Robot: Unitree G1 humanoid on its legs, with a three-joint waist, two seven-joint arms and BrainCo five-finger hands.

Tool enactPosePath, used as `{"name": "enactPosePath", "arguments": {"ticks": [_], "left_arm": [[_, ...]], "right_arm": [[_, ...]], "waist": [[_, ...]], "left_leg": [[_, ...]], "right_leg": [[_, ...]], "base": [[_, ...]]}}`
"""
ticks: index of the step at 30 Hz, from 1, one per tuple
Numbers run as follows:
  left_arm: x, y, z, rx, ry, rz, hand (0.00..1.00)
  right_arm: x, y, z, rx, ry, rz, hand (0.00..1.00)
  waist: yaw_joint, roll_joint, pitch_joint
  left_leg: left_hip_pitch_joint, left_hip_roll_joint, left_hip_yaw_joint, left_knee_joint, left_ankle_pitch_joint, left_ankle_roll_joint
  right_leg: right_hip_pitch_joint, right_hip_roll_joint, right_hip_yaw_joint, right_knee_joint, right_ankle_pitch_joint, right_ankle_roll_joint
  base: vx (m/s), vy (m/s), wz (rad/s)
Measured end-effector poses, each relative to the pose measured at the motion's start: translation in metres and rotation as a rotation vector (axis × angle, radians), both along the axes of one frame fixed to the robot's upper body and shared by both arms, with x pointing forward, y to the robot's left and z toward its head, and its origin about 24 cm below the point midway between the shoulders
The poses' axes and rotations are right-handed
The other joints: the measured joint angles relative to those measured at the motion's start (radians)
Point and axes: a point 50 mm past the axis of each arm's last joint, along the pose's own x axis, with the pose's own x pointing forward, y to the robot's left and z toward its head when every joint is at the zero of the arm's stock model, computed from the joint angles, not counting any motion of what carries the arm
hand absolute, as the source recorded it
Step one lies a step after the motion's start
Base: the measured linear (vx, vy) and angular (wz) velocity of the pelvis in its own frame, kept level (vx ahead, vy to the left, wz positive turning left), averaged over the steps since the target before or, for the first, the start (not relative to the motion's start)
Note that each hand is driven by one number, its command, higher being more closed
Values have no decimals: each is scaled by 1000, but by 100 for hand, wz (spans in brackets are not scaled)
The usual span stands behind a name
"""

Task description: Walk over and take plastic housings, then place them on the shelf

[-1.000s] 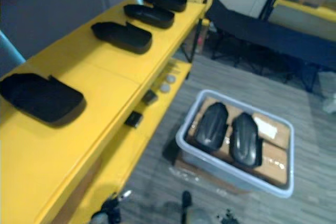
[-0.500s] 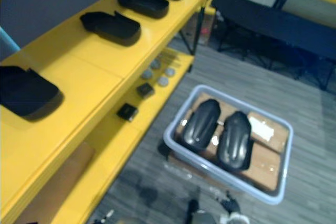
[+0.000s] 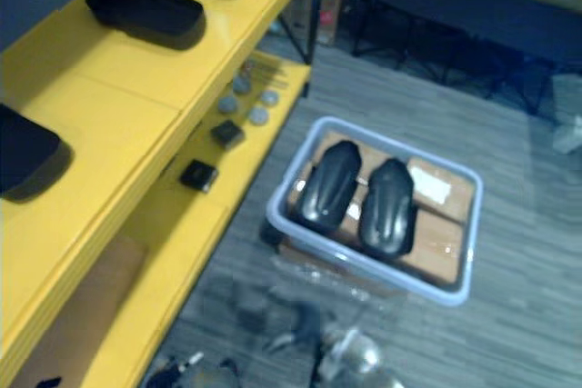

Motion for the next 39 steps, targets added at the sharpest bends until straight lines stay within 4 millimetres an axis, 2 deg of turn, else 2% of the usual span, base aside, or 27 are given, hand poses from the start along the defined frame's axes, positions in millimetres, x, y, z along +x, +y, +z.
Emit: {"name": "enactPosePath", "arguments": {"ticks": [1, 3, 4, 7, 8, 9, 10, 11, 13, 16, 18, 19, 20, 21, 22, 23, 24, 25, 26, 29, 32, 35, 36, 39], "left_arm": [[-1, 1, 0, -1, 4, -3, 0], [-5, 2, -2, 4, 30, -11, 0], [-11, 2, -4, 13, 63, -34, 0], [-17, -3, -7, 14, 105, -73, 0], [-18, -8, -9, 14, 115, -94, 0], [-18, -8, -9, 20, 115, -98, 0], [-17, -9, -8, 35, 113, -125, 0], [-16, -9, -8, 40, 109, -133, 0], [-9, -11, -5, 76, 66, -200, 0], [7, -15, 2, 98, -25, -246, 0], [16, -15, 7, 109, -81, -237, 0], [20, -14, 9, 108, -112, -207, 0], [26, -12, 13, 105, -144, -170, 0], [30, -12, 14, 101, -162, -155, 0], [38, -12, 18, 100, -199, -135, 0], [43, -7, 22, 110, -227, -136, 0], [47, -9, 24, 106, -238, -143, 0], [57, -12, 28, 99, -271, -151, 0], [66, -21, 31, 73, -302, -158, 0], [77, -41, 33, 34, -331, -196, 0], [78, -40, 32, 34, -323, -187, 0], [79, -39, 33, 14, -334, -143, 0], [79, -38, 33, 12, -335, -130, 0], [78, -33, 33, 15, -330, -99, 0]], "right_arm": [[-1, 8, 13, 48, -7, 91, 0], [8, 12, 37, 127, -42, 128, 0], [23, 12, 57, 212, -68, 70, 0], [51, 6, 85, 321, -150, -140, 0], [70, -6, 99, 385, -191, -342, 0], [78, -13, 103, 406, -201, -434, 0], [92, -29, 107, 423, -220, -613, 0], [97, -39, 109, 426, -231, -688, 0], [113, -75, 118, 406, -334, -962, 0], [130, -111, 144, 443, -477, -1184, 0], [136, -135, 154, 443, -530, -1294, 0], [136, -146, 157, 443, -533, -1342, 0], [137, -161, 156, 436, -524, -1413, 0], [138, -169, 155, 430, -519, -1450, 0], [135, -184, 153, 454, -490, -1526, 0], [130, -200, 149, 470, -469, -1600, 0], [128, -208, 149, 475, -469, -1634, 0], [124, -221, 148, 489, -471, -1691, 0], [122, -232, 145, 488, -463, -1751, 0], [124, -241, 135, 465, -428, -1843, 0], [134, -249, 136, 476, -409, -1931, 0], [147, -263, 149, 465, -432, -2008, 0], [154, -270, 163, 458, -466, -2022, 0], [163, -289, 192, 431, -541, -2054, 0]], "waist": [[6, -1, -1], [16, -3, -2], [20, -2, -1], [22, -1, -1], [21, 6, 3], [21, 9, 5], [19, 18, 11], [18, 22, 13], [11, 25, 17], [-11, 23, 65], [-9, 20, 109], [-10, 15, 127], [-14, 11, 148], [-15, 27, 156], [-25, 25, 166], [-31, 6, 171], [-33, 6, 171], [-37, 13, 176], [-45, 23, 187], [-38, 52, 208], [-31, 64, 218], [-2, 67, 224], [10, 73, 225], [19, 93, 242]], "left_leg": [[6, -2, -2, 3, -4, 3], [17, 0, -2, 7, -8, 2], [16, 1, -4, 14, -12, 2], [16, 2, -4, 19, -12, 1], [15, 2, -3, 23, -15, 1], [15, 2, -2, 27, -17, 2], [15, 2, 0, 35, -22, 3], [14, 1, 2, 38, -25, 3], [-34, -2, 29, 94, -48, 11], [-116, -17, 29, 203, -108, 29], [-134, -26, 26, 261, -156, 39], [-141, -28, 29, 280, -173, 41], [-140, -27, 33, 271, -176, 47], [-143, 2, 45, 258, -172, 56], [-146, 14, 49, 257, -170, 49], [-150, -8, 25, 268, -171, 47], [-163, -12, -2, 274, -170, 47], [-186, -20, -43, 275, -170, 47], [-196, -25, -64, 272, -170, 47], [-209, -26, -115, 269, -170, 47], [-242, -38, -171, 265, -157, 53], [-250, -68, -198, 224, -123, 59], [-266, -79, -213, 220, -115, 61], [-290, -90, -248, 227, -107, 63]], "right_leg": [[9, -1, -1, 0, 3, 3], [20, 0, 0, 0, 3, 3], [22, 1, 0, 0, 4, 3], [24, 5, 0, 0, 7, 0], [23, 9, 4, 1, 11, 0], [23, 9, 6, 1, 11, 0], [23, 10, 11, 1, 14, 0], [21, 10, 17, 1, 17, 0], [-30, 14, 70, 10, 40, -1], [-123, 25, 175, 10, 86, -3], [-158, 43, 242, 9, 91, -16], [-173, 52, 261, 6, 82, -24], [-185, 64, 254, 10, 3, -41], [-196, 77, 232, 24, -15, -47], [-215, 85, 199, 117, 5, -83], [-184, 73, 178, 85, 30, -38], [-180, 73, 180, 60, 44, -45], [-177, 72, 175, 27, 77, -35], [-176, 67, 166, 18, 80, -35], [-165, 62, 131, 13, 80, -35], [-169, 51, 82, 13, 80, -35], [-178, 21, 57, 12, 80, -35], [-187, 10, 49, 12, 81, -34], [-194, -4, 15, 13, 82, -32]], "base": [[3, 42, 2], [0, 0, 0], [0, 0, 0], [0, 0, 0], [-11, -24, -5], [-17, -18, -9], [-20, -5, -10], [-28, 0, -22], [-73, 5, -56], [-159, 12, -96], [-169, 28, -113], [-166, 32, -132], [-103, 10, -96], [11, 59, -74], [121, 56, -33], [142, 62, -20], [105, -10, -3], [63, -9, 14], [55, 4, 20], [47, 9, 32], [-3, -30, 56], [-32, -13, 42], [-23, 4, 26], [-20, 4, 36]]}}
